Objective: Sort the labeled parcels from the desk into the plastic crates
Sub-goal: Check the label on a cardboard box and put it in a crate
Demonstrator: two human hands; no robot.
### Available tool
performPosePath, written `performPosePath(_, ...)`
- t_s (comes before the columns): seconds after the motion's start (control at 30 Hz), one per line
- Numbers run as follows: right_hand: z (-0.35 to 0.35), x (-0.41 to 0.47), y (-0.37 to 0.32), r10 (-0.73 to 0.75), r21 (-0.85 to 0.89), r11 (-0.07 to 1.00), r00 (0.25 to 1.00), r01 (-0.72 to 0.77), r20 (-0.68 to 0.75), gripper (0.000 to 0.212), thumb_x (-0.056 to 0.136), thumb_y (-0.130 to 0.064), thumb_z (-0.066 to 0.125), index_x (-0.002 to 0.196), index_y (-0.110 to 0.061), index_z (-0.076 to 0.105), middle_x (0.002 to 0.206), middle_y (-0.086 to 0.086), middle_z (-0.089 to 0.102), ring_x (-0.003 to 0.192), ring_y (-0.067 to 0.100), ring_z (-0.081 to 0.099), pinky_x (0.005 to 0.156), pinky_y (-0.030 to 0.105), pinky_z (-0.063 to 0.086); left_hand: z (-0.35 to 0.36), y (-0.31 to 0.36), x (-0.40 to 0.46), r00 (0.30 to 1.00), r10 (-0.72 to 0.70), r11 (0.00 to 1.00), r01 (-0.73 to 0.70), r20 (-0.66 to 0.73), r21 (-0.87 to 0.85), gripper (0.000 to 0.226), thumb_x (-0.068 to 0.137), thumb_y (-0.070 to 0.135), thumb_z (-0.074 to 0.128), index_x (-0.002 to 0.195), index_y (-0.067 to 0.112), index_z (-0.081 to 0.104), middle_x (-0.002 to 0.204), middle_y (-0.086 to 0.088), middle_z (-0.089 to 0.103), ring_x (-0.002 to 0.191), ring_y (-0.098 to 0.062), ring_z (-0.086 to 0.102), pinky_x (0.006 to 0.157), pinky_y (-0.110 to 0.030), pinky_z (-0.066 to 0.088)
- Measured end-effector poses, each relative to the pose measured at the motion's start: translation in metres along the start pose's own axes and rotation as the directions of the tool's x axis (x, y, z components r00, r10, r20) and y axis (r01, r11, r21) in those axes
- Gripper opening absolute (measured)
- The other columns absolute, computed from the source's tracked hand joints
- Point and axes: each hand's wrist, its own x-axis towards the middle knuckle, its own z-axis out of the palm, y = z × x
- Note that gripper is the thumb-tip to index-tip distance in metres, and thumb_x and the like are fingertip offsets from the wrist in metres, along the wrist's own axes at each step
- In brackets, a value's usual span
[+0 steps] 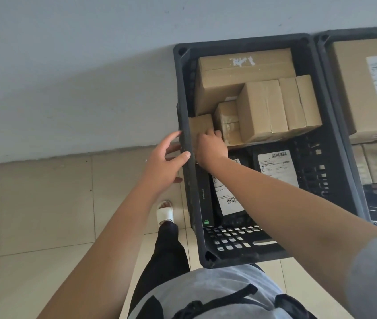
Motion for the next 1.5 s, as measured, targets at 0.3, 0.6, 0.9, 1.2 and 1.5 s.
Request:
performPosePath(0.3,0.003,-0.015,0.014,-0.175,-0.162,0.972,0.985,0.170,-0.015,0.079,0.085,0.005,0.073,0.152,-0.004,0.032,0.151,0.015,0.040,0.144,0.037,0.029,0.102,0.040,0.050,0.007,-0.007,-0.005,0.999,0.007,0.999,-0.009,-0.035,-0.037,0.048,0.104,0.033,0.059,0.147,0.047,0.045,0.139,0.013,0.057,0.123,-0.010,0.057,0.078,-0.036,0.065)
performPosePath(0.6,0.011,-0.006,0.014,-0.243,-0.281,0.933,0.970,0.225,-0.031,0.049,0.096,0.004,0.056,0.143,-0.002,0.045,0.131,0.016,0.059,0.132,0.037,0.044,0.089,0.041,0.052,0.011,-0.011,-0.004,0.999,0.009,0.998,-0.011,-0.046,-0.054,0.045,0.104,0.032,0.058,0.146,0.046,0.048,0.137,0.012,0.061,0.124,-0.012,0.060,0.082,-0.043,0.065)
performPosePath(0.9,0.013,0.003,0.017,-0.252,-0.300,0.923,0.968,0.240,0.001,0.034,0.099,-0.002,0.056,0.132,-0.004,0.061,0.126,0.013,0.060,0.121,0.031,0.055,0.091,0.039,0.053,0.017,-0.011,-0.006,0.999,0.001,0.999,-0.004,-0.052,-0.054,0.045,0.106,0.032,0.053,0.150,0.042,0.046,0.139,0.007,0.061,0.125,-0.018,0.060,0.083,-0.045,0.065)
performPosePath(1.2,-0.025,0.048,-0.004,-0.182,-0.317,0.921,0.969,0.228,0.168,0.100,0.086,-0.030,0.078,0.161,-0.013,0.015,0.161,0.015,0.022,0.145,0.039,0.036,0.105,0.048,0.045,0.016,-0.010,-0.007,0.999,-0.015,0.996,0.011,-0.048,-0.093,0.046,0.107,0.028,0.054,0.151,0.038,0.048,0.135,0.007,0.063,0.118,-0.013,0.063,0.075,-0.035,0.066)
performPosePath(1.5,-0.057,0.084,-0.012,-0.060,-0.259,0.935,0.827,0.243,0.559,0.105,0.081,-0.034,0.086,0.161,-0.012,0.021,0.158,0.014,0.037,0.140,0.037,0.045,0.110,0.050,0.048,0.009,-0.009,-0.004,1.000,-0.001,0.993,-0.001,-0.020,-0.118,0.046,0.104,0.028,0.060,0.147,0.041,0.050,0.134,0.011,0.064,0.107,-0.002,0.067,0.079,-0.038,0.066)
